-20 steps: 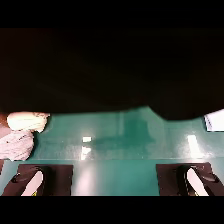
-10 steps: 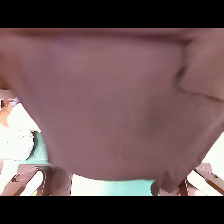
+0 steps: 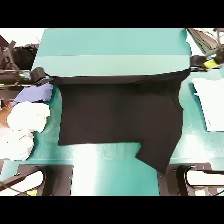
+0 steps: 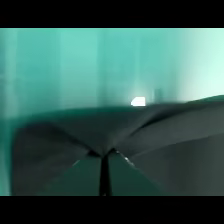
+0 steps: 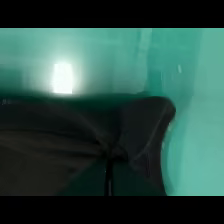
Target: Fold the shirts.
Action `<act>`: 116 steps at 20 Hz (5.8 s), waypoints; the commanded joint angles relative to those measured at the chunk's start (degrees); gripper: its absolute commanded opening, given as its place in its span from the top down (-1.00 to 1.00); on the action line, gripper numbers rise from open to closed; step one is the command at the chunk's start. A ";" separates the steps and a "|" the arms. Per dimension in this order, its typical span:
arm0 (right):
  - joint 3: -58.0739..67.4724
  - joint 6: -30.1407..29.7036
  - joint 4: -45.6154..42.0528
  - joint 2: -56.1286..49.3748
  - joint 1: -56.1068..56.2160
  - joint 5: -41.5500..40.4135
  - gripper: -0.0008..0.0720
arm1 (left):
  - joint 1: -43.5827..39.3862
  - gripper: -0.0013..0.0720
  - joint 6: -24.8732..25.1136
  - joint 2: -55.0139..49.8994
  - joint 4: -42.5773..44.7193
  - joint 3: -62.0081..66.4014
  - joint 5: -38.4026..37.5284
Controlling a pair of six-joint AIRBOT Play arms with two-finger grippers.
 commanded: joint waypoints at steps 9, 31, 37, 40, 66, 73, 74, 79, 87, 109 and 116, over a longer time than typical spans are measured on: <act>-1.29 2.54 -0.11 -7.23 1.27 -26.99 0.94 | -1.62 0.89 10.88 -18.88 -9.94 14.36 14.69; -28.48 1.18 -0.94 1.88 1.53 -15.15 -0.01 | -1.60 -0.36 1.77 -20.17 14.38 9.46 -10.38; -28.63 -3.58 1.36 12.11 -1.46 -2.25 0.11 | -1.01 -0.36 -0.13 -15.96 22.43 11.41 -26.18; -28.63 -7.02 8.04 16.61 -4.83 3.50 0.11 | 0.07 -0.36 -0.55 -8.57 22.34 1.05 -24.74; -50.40 -8.02 9.09 30.21 -13.35 4.61 0.12 | 0.04 0.90 -1.62 3.89 18.25 -22.67 -15.52; -70.07 -10.54 13.88 29.86 -19.52 -2.86 0.12 | 0.04 0.90 -1.64 5.07 17.97 -21.92 -15.74; -70.55 -10.58 14.43 28.61 -18.34 -4.26 0.12 | 0.07 0.90 -1.64 5.09 17.92 -21.92 -15.78; -70.36 -9.55 14.62 24.37 -12.39 -9.77 0.13 | 0.07 0.90 -1.64 5.09 17.90 -21.92 -16.68; -65.83 -9.46 2.91 35.69 -11.96 -2.05 0.93 | 0.07 0.90 -0.66 7.52 22.18 -21.94 -22.10; -38.42 -9.14 1.66 22.47 -2.29 -3.65 0.93 | 0.04 0.89 -3.50 8.26 12.00 -16.55 -8.55; -24.87 -7.39 2.23 6.56 -1.79 -5.86 0.93 | 0.04 0.89 -0.07 -3.08 6.95 -8.28 -4.33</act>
